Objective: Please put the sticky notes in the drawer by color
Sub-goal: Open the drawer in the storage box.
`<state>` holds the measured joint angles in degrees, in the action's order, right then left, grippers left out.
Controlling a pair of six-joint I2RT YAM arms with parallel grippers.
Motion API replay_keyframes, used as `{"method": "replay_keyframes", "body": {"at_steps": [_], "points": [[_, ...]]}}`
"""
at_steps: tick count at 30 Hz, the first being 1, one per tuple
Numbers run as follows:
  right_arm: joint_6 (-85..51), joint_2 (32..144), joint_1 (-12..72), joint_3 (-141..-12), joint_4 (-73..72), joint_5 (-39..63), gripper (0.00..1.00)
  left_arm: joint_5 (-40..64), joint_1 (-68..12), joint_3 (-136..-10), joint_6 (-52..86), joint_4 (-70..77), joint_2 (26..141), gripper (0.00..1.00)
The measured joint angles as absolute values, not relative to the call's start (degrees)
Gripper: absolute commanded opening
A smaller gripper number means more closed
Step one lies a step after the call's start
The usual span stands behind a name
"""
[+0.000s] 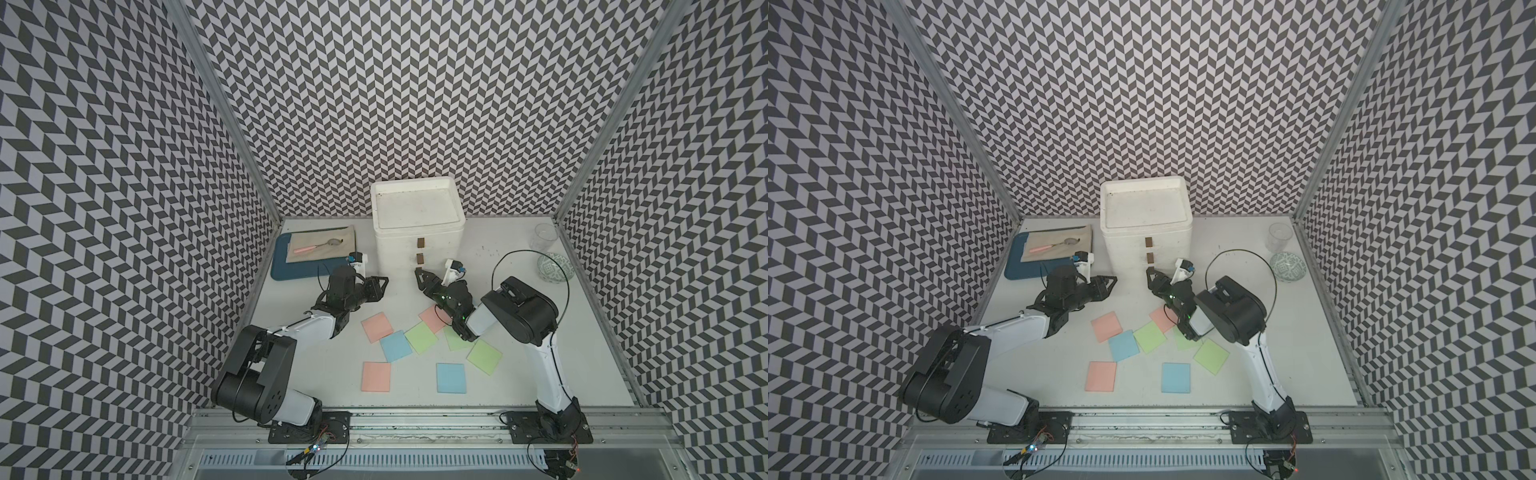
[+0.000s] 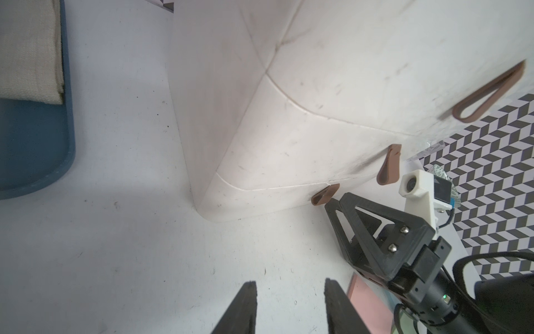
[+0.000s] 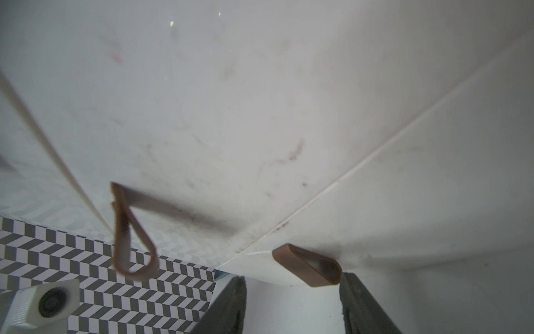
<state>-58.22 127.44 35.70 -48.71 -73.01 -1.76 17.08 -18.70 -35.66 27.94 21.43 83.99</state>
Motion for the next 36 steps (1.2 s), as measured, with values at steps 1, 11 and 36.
{"method": "replay_keyframes", "body": {"at_steps": [1,11,36], "points": [[-58.57,127.55,35.68,-48.75,-73.06,-1.74,0.56,17.12,-18.7,-35.66,27.94,21.43,83.99,0.43],[-60.73,127.96,35.51,-50.85,-71.07,-2.13,0.55,17.3,-18.7,-35.66,27.97,21.43,83.99,0.43],[-61.1,127.98,36.93,-54.24,-62.33,-4.27,0.4,17.93,-18.7,-35.66,28.14,21.56,84.01,0.43]]}}
